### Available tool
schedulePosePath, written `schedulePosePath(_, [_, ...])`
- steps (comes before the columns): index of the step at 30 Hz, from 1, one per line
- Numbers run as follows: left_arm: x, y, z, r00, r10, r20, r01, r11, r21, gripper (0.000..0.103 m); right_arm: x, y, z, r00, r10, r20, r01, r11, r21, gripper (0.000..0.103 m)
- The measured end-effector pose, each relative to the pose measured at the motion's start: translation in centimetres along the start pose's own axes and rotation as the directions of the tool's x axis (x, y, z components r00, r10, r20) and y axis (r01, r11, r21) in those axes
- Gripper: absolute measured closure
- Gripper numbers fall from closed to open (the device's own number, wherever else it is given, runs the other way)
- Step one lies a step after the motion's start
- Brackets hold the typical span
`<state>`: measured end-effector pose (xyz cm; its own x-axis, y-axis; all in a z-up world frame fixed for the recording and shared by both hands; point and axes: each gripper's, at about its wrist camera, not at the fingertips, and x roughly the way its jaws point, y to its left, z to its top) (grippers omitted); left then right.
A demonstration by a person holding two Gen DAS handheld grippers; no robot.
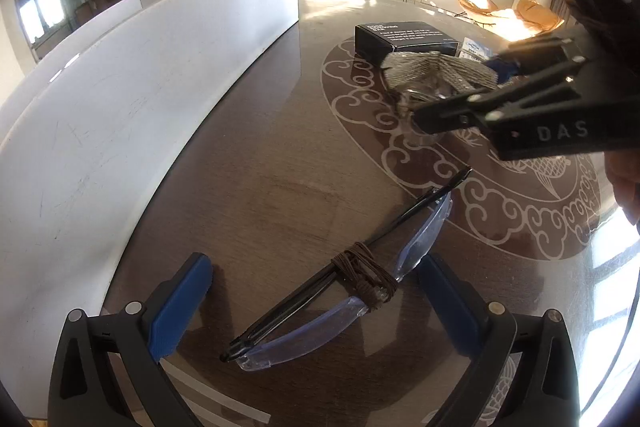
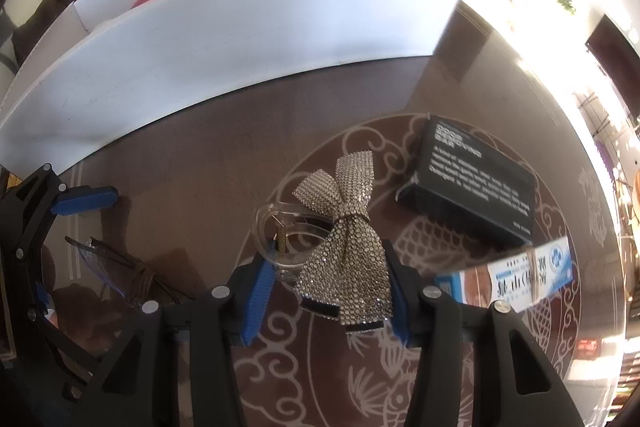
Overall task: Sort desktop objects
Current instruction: 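Move the right tool to the rhinestone bow clip and close on it, then lift the rhinestone bow clip with the right tool and hold it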
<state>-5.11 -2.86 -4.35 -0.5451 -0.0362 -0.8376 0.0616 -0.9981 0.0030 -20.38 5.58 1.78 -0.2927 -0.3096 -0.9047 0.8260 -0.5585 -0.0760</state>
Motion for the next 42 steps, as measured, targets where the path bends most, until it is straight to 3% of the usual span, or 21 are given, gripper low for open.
schedulePosePath(6, [0.1, 0.0, 0.1, 1.0, 0.001, 0.0, -0.001, 1.0, 0.0, 0.0, -4.5, -3.2, -8.6, 0.995, -0.059, 0.086, 0.037, 0.971, 0.237, 0.053])
schedulePosePath(14, [0.2, -0.1, 0.0, 1.0, 0.001, 0.001, -0.001, 1.0, 0.0, 0.0, -9.4, -1.1, -20.3, 0.963, -0.225, 0.15, 0.137, 0.883, 0.449, 0.053])
schedulePosePath(15, [0.2, -0.1, 0.0, 1.0, 0.001, 0.001, -0.001, 1.0, 0.0, 0.0, -9.2, -0.6, -21.4, 0.957, -0.248, 0.15, 0.153, 0.872, 0.465, 0.051])
schedulePosePath(16, [0.3, -0.1, 0.1, 1.0, 0.001, 0.001, -0.001, 1.0, 0.0, 0.0, -9.1, -0.4, -21.9, 0.953, -0.266, 0.147, 0.167, 0.862, 0.478, 0.041])
schedulePosePath(18, [0.3, -0.2, 0.0, 1.0, 0.001, 0.001, -0.001, 1.0, 0.001, 0.0, -7.9, -0.4, -22.0, 0.952, -0.276, 0.132, 0.172, 0.841, 0.513, 0.019])
schedulePosePath(22, [0.2, 0.0, 0.0, 1.0, 0.002, 0.002, -0.002, 1.0, 0.0, 0.0, -6.5, -0.8, -21.3, 0.952, -0.29, 0.102, 0.186, 0.809, 0.558, 0.015])
schedulePosePath(27, [0.2, 0.0, 0.0, 1.0, 0.002, 0.003, -0.002, 1.0, 0.0, 0.0, -5.1, -0.5, -19.8, 0.957, -0.279, 0.079, 0.195, 0.82, 0.538, 0.0])
schedulePosePath(42, [0.2, 0.0, 0.0, 1.0, 0.003, 0.003, -0.003, 1.0, -0.001, 0.0, -4.8, -0.7, -19.6, 0.958, -0.277, 0.076, 0.193, 0.818, 0.542, 0.0])
